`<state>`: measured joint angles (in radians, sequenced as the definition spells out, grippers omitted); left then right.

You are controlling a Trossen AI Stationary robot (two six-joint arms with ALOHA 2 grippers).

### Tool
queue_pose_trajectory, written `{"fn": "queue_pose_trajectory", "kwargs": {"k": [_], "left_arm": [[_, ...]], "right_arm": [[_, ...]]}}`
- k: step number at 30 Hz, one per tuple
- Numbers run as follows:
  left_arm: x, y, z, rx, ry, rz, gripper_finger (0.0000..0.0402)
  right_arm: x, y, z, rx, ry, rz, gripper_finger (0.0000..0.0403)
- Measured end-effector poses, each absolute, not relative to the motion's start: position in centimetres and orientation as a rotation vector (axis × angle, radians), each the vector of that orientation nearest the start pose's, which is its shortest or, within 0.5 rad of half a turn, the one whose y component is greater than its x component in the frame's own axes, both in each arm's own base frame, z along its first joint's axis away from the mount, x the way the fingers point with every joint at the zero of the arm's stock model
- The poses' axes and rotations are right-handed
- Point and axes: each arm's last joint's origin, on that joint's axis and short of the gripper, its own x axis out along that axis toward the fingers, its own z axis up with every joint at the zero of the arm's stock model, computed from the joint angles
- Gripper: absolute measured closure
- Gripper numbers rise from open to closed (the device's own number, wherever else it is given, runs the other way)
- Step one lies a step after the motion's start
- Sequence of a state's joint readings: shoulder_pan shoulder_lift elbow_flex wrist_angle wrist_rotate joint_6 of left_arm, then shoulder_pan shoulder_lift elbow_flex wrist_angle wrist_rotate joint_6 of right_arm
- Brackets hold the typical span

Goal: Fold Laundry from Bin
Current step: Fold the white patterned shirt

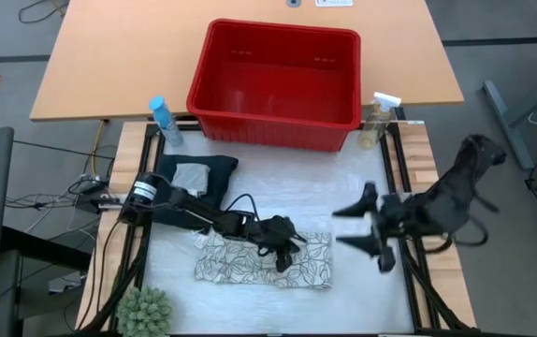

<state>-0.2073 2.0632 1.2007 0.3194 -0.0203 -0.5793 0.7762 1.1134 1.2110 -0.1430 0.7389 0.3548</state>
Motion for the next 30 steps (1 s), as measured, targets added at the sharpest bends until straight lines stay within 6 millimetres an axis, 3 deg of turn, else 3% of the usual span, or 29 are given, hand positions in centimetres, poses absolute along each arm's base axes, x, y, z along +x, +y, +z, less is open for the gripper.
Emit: {"fn": "queue_pose_trajectory", "kwargs": {"k": [6,16,18,21,24,30], "left_arm": [[42.4,-7.5,13.6,-0.511,0.606,0.014,0.0401],[42.7,-6.5,13.7,-0.485,0.589,-0.024,0.0401],[42.8,-6.8,14.7,-0.495,0.561,-0.132,0.0401],[42.9,-7.6,17.8,-0.493,0.493,-0.299,0.0401],[42.0,-9.2,19.9,-0.433,0.475,-0.338,0.0401],[40.3,-11.8,17.9,-0.301,0.548,-0.184,0.0401]], "right_arm": [[15.4,11.0,43.2,0.227,0.035,-0.016,0.0117],[13.7,9.6,41.5,0.233,0.150,-0.042,0.0117],[13.7,9.5,40.7,0.249,0.131,-0.033,0.0117],[13.4,9.4,39.2,0.298,0.082,0.004,0.0117],[13.2,9.4,37.8,0.362,0.006,0.030,0.0117],[12.9,9.5,35.8,0.425,-0.096,0.064,0.0117]]}}
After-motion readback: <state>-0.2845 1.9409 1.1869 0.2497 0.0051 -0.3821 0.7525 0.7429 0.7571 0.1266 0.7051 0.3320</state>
